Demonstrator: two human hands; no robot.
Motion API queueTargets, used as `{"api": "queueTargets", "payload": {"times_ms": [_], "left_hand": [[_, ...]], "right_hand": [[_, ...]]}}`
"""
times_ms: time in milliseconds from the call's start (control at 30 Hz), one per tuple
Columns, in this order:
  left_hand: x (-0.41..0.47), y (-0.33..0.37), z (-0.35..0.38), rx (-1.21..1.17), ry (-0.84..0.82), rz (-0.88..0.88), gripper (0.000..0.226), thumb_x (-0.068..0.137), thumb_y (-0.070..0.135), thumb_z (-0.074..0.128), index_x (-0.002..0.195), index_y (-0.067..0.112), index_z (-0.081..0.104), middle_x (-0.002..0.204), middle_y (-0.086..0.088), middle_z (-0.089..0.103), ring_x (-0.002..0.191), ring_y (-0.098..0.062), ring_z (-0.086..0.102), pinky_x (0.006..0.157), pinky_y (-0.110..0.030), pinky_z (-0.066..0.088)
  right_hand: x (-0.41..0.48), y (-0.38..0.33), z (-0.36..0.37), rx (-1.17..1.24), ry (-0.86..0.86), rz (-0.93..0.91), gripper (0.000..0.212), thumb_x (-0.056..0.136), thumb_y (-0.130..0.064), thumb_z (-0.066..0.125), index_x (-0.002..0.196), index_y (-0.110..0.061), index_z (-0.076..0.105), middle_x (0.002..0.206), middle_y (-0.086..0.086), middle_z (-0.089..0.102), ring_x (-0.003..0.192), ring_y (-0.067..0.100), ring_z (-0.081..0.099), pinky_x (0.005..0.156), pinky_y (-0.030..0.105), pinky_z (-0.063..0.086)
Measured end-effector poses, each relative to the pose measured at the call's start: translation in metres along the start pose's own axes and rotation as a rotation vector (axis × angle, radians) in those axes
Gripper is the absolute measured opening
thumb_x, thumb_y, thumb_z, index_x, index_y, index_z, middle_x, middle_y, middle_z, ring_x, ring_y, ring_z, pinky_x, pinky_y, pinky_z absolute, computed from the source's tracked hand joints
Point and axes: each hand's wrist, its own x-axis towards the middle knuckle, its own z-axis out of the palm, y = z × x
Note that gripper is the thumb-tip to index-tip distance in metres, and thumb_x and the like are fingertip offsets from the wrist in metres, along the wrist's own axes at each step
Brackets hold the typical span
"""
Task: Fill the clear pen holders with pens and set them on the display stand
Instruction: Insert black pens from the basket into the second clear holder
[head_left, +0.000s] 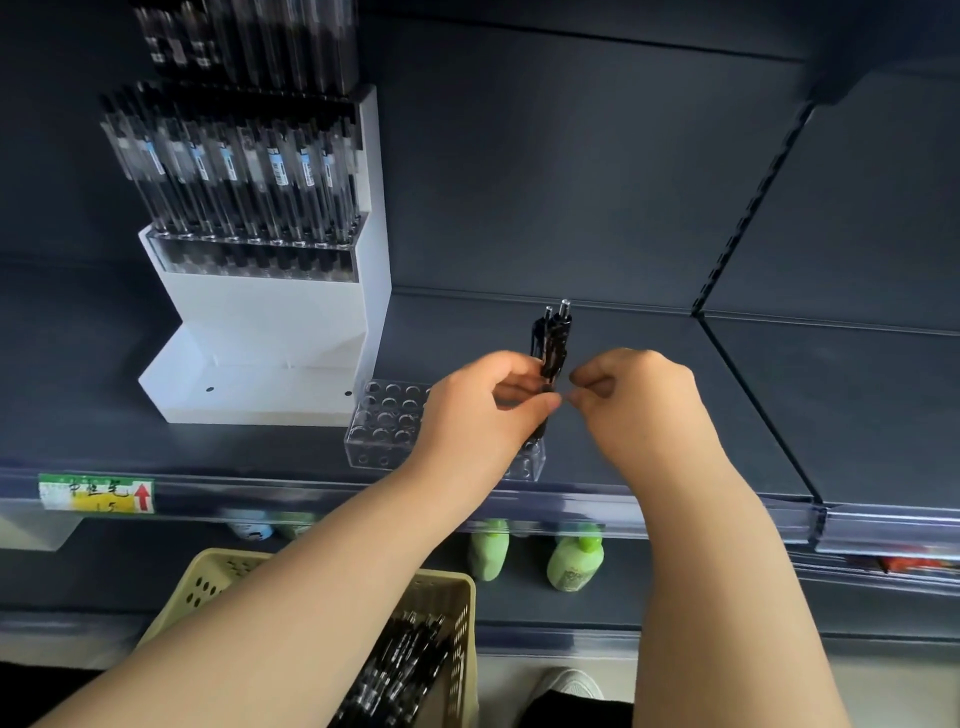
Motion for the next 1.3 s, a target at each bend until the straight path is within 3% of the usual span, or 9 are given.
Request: {"api": "queueTargets", "payload": {"times_ms": [233, 533, 633, 833, 1300], "left_hand": [[0.0, -0.021, 0.006, 0.156, -0.046, -0.034, 0.021, 0.076, 0.012, 0.076, 0.078, 0.026, 0.06, 0.07, 0.02, 0.059, 0.061, 0.008, 0.056, 0.063, -0.001, 0.04], [0.001, -0.025, 0.011, 0.345, -0.074, 0.004, 0.016, 0.078, 0.018, 0.074, 0.09, 0.014, 0.064, 0.08, 0.009, 0.064, 0.072, -0.006, 0.058, 0.067, -0.006, 0.04], [0.001, -0.026, 0.012, 0.403, -0.09, 0.041, 0.017, 0.08, 0.02, 0.073, 0.092, 0.012, 0.064, 0.085, 0.004, 0.069, 0.076, -0.009, 0.06, 0.07, -0.014, 0.043], [-0.001, -0.028, 0.013, 0.4, -0.058, 0.027, 0.017, 0.078, 0.02, 0.074, 0.089, 0.012, 0.064, 0.085, 0.001, 0.068, 0.075, -0.011, 0.06, 0.073, -0.018, 0.044], [-0.008, -0.031, 0.014, 0.407, -0.044, 0.024, 0.012, 0.08, 0.015, 0.07, 0.086, 0.016, 0.059, 0.088, 0.001, 0.064, 0.076, -0.012, 0.058, 0.068, -0.017, 0.041]], "right_hand": [[-0.001, 0.002, -0.002, 0.015, 0.004, 0.006, 0.017, 0.088, -0.019, 0.058, 0.101, -0.026, 0.067, 0.097, 0.002, 0.068, 0.087, 0.024, 0.063, 0.078, 0.037, 0.055], [-0.002, -0.002, 0.004, -0.024, -0.067, -0.003, 0.02, 0.087, -0.014, 0.055, 0.099, -0.025, 0.067, 0.096, 0.004, 0.067, 0.085, 0.026, 0.063, 0.078, 0.038, 0.055], [-0.002, -0.003, 0.004, -0.042, -0.08, -0.005, 0.02, 0.086, -0.014, 0.055, 0.097, -0.025, 0.067, 0.096, 0.004, 0.066, 0.083, 0.027, 0.063, 0.076, 0.037, 0.055], [-0.003, -0.004, 0.005, -0.052, -0.105, 0.003, 0.02, 0.085, -0.016, 0.055, 0.098, -0.026, 0.067, 0.097, 0.004, 0.066, 0.084, 0.027, 0.062, 0.077, 0.037, 0.055], [-0.002, -0.005, 0.009, -0.083, -0.164, 0.003, 0.022, 0.081, -0.014, 0.059, 0.098, -0.025, 0.067, 0.098, 0.004, 0.066, 0.086, 0.027, 0.062, 0.078, 0.036, 0.054]]}}
